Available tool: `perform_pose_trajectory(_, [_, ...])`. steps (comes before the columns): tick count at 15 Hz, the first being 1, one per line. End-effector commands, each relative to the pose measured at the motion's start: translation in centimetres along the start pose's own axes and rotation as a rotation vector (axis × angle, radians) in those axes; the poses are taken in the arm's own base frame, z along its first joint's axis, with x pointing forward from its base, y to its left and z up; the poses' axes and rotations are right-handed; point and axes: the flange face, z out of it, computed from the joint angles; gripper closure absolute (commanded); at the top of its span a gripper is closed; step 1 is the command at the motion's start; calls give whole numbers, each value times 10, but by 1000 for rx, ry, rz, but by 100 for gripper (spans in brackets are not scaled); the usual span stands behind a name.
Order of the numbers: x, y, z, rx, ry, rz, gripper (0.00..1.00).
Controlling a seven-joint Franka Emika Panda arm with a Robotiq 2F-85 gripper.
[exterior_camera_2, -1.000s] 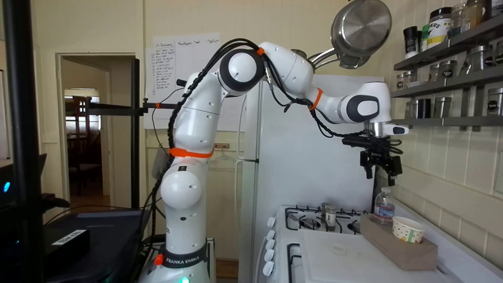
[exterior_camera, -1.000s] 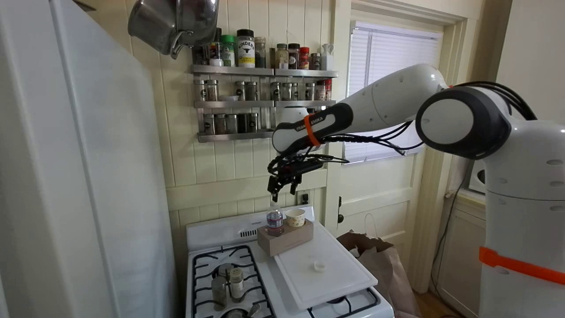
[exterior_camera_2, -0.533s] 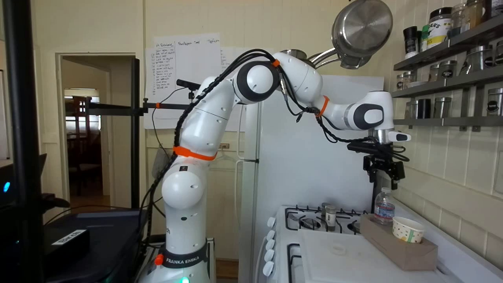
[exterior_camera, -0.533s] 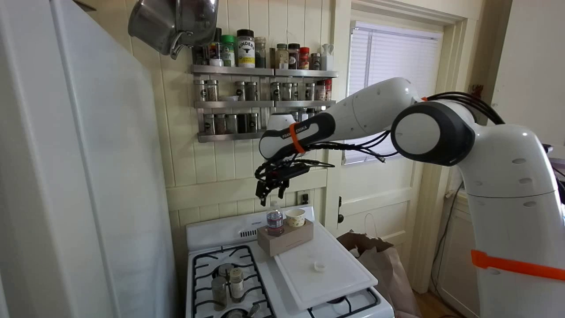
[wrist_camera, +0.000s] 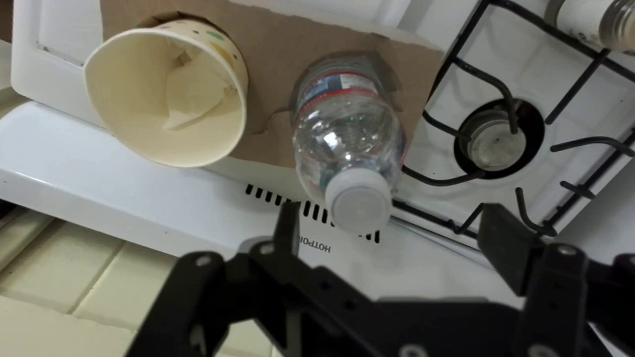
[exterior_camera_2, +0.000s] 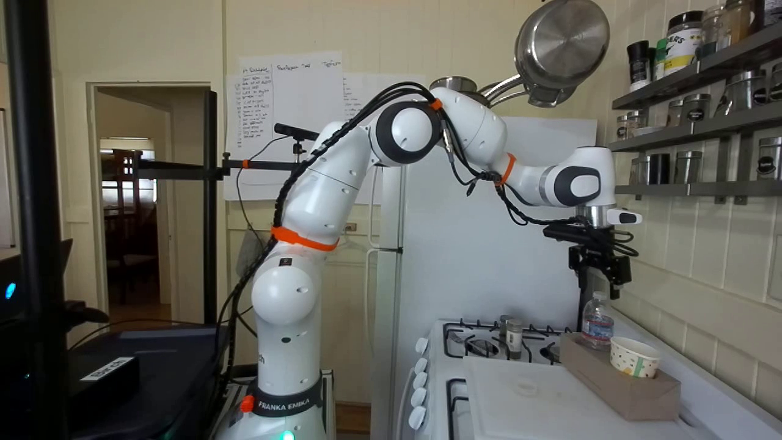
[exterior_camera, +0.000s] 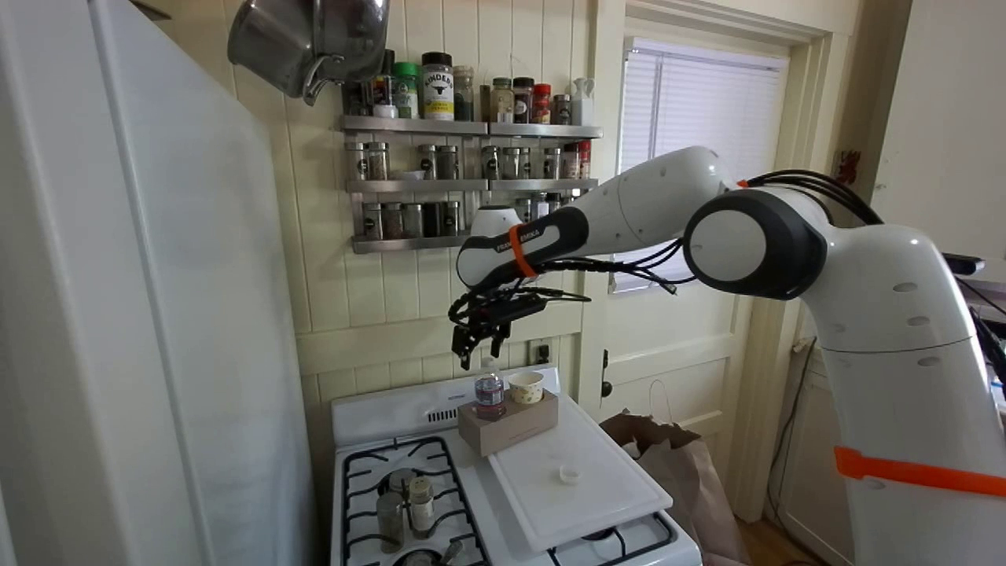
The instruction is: Place the water bottle on the top left stove plate and move the spice bottle onto the chopping board
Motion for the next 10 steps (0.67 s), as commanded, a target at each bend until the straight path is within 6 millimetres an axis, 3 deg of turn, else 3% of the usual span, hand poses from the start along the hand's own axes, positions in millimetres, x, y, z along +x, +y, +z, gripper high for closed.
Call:
perform_pose_trajectory(1, [-3, -3, -4, -9, -14, 20, 14])
perform_pose_trajectory(2, [-4, -3, -5, -12, -15, 24, 20])
perform_pose_trajectory(4, [-5, -2, -5, -12, -24, 33, 22])
perform_pose_trajectory(6, [-7, -2, -5, -16, -29, 39, 31])
perform_pose_trajectory(8, [-7, -2, -4, -16, -33, 43, 55])
perform_pose_trajectory(10, [-10, -2, -6, -20, -44, 47, 73])
